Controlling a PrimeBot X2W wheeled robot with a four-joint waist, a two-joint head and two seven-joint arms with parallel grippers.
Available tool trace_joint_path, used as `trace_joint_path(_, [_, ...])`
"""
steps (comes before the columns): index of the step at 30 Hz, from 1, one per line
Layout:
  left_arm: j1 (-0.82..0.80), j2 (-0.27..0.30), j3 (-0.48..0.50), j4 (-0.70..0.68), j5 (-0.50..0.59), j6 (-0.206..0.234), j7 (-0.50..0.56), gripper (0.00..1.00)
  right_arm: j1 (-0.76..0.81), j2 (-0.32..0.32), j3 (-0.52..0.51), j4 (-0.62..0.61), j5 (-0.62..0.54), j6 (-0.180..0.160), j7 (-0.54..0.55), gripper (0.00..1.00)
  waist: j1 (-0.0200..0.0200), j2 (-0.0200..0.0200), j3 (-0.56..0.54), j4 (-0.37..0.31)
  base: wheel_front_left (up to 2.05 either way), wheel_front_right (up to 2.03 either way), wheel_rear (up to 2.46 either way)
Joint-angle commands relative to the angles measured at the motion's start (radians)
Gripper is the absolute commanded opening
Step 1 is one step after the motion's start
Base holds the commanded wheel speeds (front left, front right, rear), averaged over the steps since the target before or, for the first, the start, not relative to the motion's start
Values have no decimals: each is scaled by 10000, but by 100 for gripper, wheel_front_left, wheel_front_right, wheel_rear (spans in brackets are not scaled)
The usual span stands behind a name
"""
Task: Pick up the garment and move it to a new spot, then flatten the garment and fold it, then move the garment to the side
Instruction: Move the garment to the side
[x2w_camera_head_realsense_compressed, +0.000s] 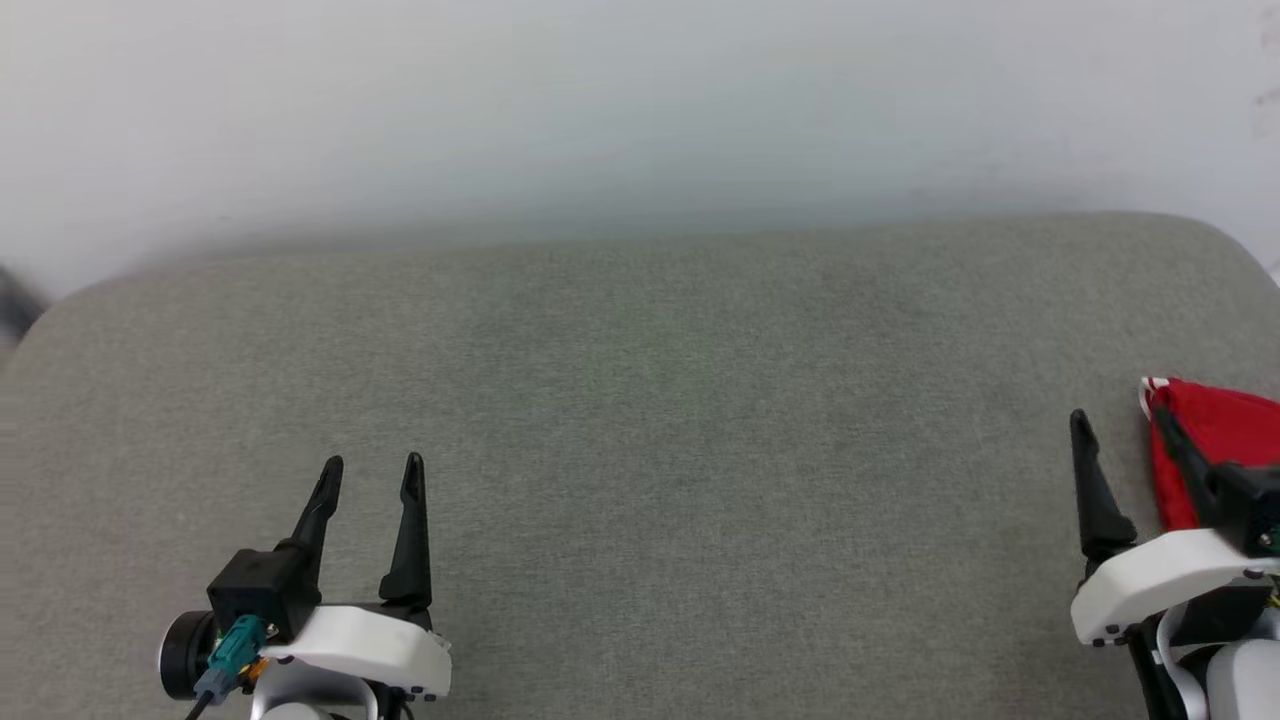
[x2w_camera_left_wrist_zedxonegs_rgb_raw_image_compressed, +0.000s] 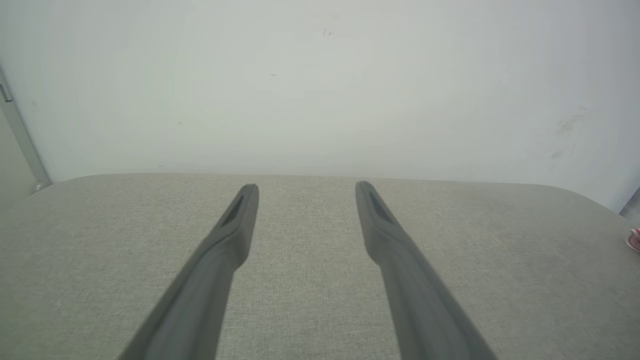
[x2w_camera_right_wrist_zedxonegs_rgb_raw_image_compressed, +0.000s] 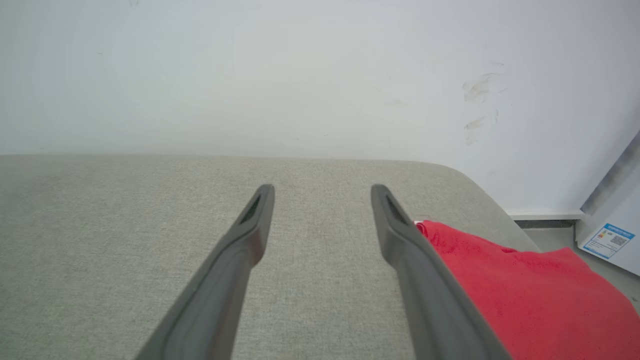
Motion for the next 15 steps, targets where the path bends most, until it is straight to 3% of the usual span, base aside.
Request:
trace_joint_path(1, [169, 95, 27, 21, 68, 71, -37, 100, 256, 80, 115, -278, 29, -8, -66, 100, 3, 0, -369, 398, 0, 0, 0])
trace_joint_path(15, [727, 391, -140, 285, 209, 222, 94, 100, 1941, 578, 580, -1954, 155, -8, 108, 100, 3, 0, -815, 420, 0, 0, 0])
